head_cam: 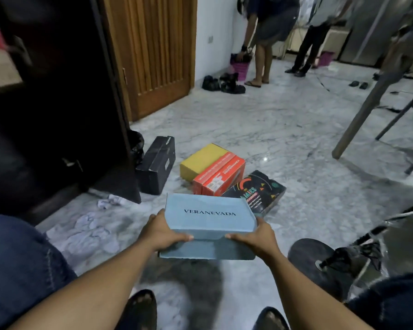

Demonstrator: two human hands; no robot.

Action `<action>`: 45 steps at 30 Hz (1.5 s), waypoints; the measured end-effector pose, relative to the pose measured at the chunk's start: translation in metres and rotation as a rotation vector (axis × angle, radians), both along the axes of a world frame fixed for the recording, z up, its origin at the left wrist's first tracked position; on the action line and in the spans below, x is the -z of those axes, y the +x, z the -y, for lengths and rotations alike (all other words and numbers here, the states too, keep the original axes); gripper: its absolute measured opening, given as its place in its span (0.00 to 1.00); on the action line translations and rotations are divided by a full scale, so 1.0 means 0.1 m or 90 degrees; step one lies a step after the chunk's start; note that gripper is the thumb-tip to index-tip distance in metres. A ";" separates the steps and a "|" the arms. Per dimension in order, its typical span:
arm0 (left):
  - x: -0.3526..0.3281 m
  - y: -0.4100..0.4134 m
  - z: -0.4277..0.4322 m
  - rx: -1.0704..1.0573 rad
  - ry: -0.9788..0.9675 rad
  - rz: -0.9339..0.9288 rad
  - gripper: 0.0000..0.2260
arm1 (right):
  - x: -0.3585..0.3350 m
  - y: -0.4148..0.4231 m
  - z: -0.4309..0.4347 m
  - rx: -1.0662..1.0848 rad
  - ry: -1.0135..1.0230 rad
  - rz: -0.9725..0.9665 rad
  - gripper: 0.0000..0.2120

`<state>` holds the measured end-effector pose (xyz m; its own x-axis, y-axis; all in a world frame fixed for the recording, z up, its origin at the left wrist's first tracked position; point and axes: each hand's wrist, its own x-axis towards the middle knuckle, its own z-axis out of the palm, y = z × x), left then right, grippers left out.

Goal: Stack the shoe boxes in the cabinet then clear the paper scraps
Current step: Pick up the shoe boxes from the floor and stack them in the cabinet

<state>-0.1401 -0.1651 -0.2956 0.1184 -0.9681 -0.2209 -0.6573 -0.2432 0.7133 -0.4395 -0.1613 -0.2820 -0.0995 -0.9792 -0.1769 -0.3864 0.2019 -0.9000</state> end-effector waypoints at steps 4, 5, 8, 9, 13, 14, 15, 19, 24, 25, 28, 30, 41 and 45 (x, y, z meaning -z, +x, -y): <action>-0.55 0.60 -0.16 -0.083 -0.067 0.036 0.49 | -0.33 0.58 0.23 -0.076 -0.059 0.014 0.30; -0.68 0.74 -0.24 -0.106 -0.083 0.043 0.47 | -0.42 0.76 0.27 -0.099 -0.075 0.026 0.29; -1.00 1.17 -0.54 -0.192 -0.111 0.051 0.41 | -0.70 1.34 0.33 -0.186 -0.121 0.061 0.27; -1.09 1.32 -0.67 -0.226 -0.108 0.075 0.42 | -0.77 1.54 0.34 -0.218 -0.133 0.074 0.27; -1.44 1.92 -1.25 -0.351 -0.141 0.113 0.49 | -1.07 2.33 0.31 -0.350 -0.139 0.115 0.28; -1.57 2.01 -1.41 -0.370 -0.152 0.107 0.44 | -1.16 2.51 0.29 -0.379 -0.142 0.127 0.29; -1.71 2.09 -1.56 -0.390 -0.170 0.105 0.39 | -1.27 2.70 0.27 -0.409 -0.148 0.133 0.30; -2.28 2.46 -2.00 -0.462 -0.234 0.115 0.36 | -1.86 3.41 0.18 -0.501 -0.180 0.183 0.33; -2.94 2.95 -2.30 -0.570 -0.318 0.206 0.46 | -2.66 4.15 0.13 -0.573 -0.274 0.234 0.27; -3.05 3.06 -2.33 -0.584 -0.331 0.219 0.48 | -2.79 4.29 0.14 -0.584 -0.287 0.245 0.29; -3.27 3.41 -2.38 -0.609 -0.361 0.224 0.48 | -3.09 4.71 0.16 -0.609 -0.313 0.280 0.31; -3.32 3.66 -2.37 -0.640 -0.379 0.204 0.50 | -3.20 5.00 0.17 -0.631 -0.327 0.293 0.27; -2.83 4.66 -1.96 -0.785 -0.440 0.058 0.32 | -2.85 6.43 0.63 -0.671 -0.361 0.234 0.36; -2.74 4.82 -1.81 -0.883 -0.496 0.188 0.38 | -2.66 6.78 0.71 -0.605 -0.387 0.242 0.33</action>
<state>0.3420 0.0163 -0.0219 0.8989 0.0541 0.4347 -0.3807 -0.3946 0.8363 0.2385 -0.2322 -0.0163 0.6695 -0.5660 0.4810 0.1620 -0.5208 -0.8382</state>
